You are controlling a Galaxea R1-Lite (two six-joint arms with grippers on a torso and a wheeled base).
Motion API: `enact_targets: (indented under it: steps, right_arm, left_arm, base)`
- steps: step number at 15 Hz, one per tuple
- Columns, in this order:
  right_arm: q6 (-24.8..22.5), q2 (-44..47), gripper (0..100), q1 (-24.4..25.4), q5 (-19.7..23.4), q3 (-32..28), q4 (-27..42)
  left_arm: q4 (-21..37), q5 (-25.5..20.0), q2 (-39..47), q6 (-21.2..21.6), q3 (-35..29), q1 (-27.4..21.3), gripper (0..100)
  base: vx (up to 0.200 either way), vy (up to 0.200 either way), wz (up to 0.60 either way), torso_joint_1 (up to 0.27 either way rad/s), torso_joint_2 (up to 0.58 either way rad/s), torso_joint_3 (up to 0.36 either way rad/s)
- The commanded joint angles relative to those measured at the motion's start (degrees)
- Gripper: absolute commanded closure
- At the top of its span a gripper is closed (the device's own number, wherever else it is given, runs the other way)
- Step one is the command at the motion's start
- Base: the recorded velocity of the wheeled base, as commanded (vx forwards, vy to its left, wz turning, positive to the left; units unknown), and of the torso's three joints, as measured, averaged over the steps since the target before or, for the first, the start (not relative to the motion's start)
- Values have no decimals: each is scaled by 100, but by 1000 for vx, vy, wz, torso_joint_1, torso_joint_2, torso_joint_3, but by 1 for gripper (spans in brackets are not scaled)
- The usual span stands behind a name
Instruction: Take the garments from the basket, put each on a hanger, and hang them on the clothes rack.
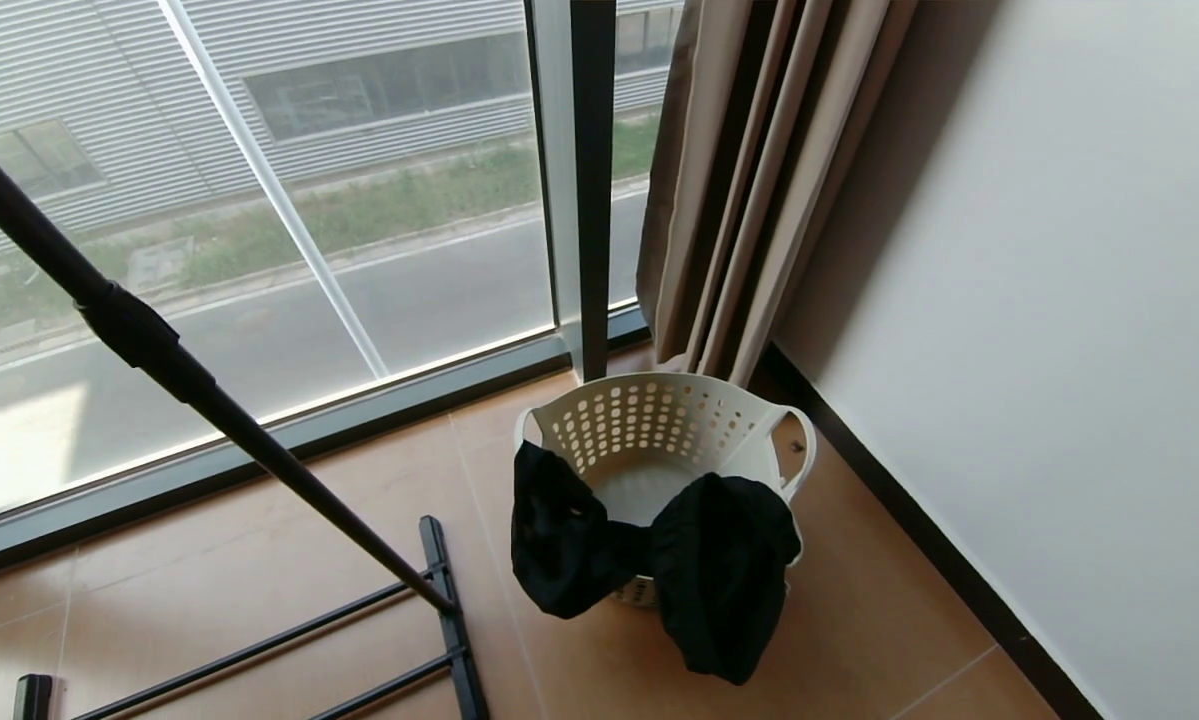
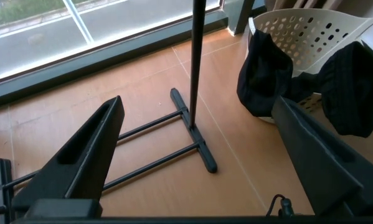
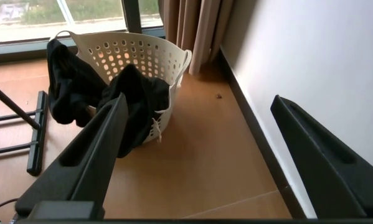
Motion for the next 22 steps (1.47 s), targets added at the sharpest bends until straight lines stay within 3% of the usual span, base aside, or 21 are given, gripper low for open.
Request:
enact_targets:
  steps: [1,19,22]
  right_arm:
    - [-3,7,0,2,1,0,-2]
    - [-126,7,0,2,45,0,7]
    - [-126,7,0,2,37,0,16]
  left_arm:
    - [4,2,9,13,1,0,0]
    - [4,2,0,48,1,9,0]
    - [-5,10,0,-172,-8,9,0]
  base:
    - [0,0,0,2,-2,-193]
    - [0,0,0,3,1,-197]
    - [0,0,0,2,1,-25]
